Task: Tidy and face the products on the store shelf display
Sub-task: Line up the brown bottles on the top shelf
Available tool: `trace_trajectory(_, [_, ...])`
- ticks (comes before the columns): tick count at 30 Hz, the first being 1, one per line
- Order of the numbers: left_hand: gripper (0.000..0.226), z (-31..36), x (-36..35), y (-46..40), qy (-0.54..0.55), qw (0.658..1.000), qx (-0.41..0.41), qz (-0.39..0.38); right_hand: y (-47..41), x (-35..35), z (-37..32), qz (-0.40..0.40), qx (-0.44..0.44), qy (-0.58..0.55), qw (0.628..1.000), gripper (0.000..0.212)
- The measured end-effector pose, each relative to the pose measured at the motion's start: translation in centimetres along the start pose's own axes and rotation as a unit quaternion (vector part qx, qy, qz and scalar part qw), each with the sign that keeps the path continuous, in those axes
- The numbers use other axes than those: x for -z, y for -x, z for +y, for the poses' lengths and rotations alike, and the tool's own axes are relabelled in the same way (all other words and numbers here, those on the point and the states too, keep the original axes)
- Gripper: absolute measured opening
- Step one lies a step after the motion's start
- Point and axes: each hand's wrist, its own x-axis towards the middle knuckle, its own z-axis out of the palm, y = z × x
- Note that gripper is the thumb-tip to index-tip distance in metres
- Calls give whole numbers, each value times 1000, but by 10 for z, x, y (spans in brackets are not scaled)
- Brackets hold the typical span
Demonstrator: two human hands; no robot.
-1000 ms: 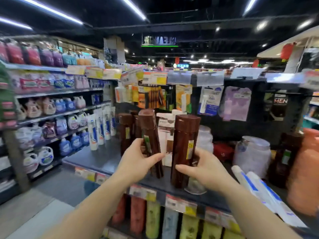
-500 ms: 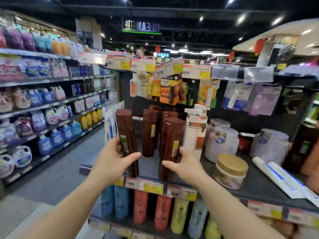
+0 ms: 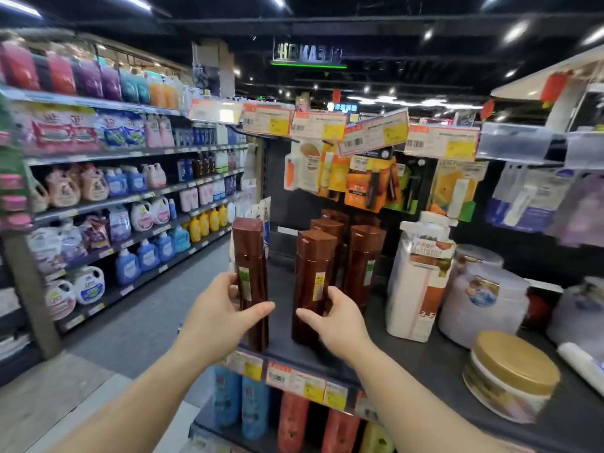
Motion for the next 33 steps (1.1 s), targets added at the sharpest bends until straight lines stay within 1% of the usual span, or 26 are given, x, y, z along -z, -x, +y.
trace_trajectory(2, [47, -3, 0, -8, -2, 1000, -3, -7, -1, -6, 3, 9, -4, 4, 1000, 48])
trace_trajectory(4, [46, -5, -2, -16, 1, 1000, -6, -22, -1, -8, 5, 9, -17, 11, 1000, 53])
trace_trajectory(8, [50, -10, -4, -29, 9, 998, -14, -57, 3, -14, 14, -24, -71, 53, 996, 52])
trace_trajectory(14, [62, -19, 0, -45, -5, 997, -24, -72, 0, -23, 11, -4, -85, 70, 994, 48])
trace_trajectory(22, [46, -19, 8, -41, 20, 994, -36, -99, 1, -23, 5, -7, -97, 86, 992, 56])
trace_trajectory(26, [53, -20, 7, -36, 16, 993, -36, -110, 1, -23, 5, -3, -95, 91, 991, 52])
trace_trajectory(30, [43, -18, 4, -28, 25, 993, -40, -112, 1, -22, 7, -4, -91, 87, 992, 52])
trace_trajectory(33, [47, -20, 3, -25, 27, 993, -34, -111, 1, -20, 9, -10, -87, 98, 991, 49])
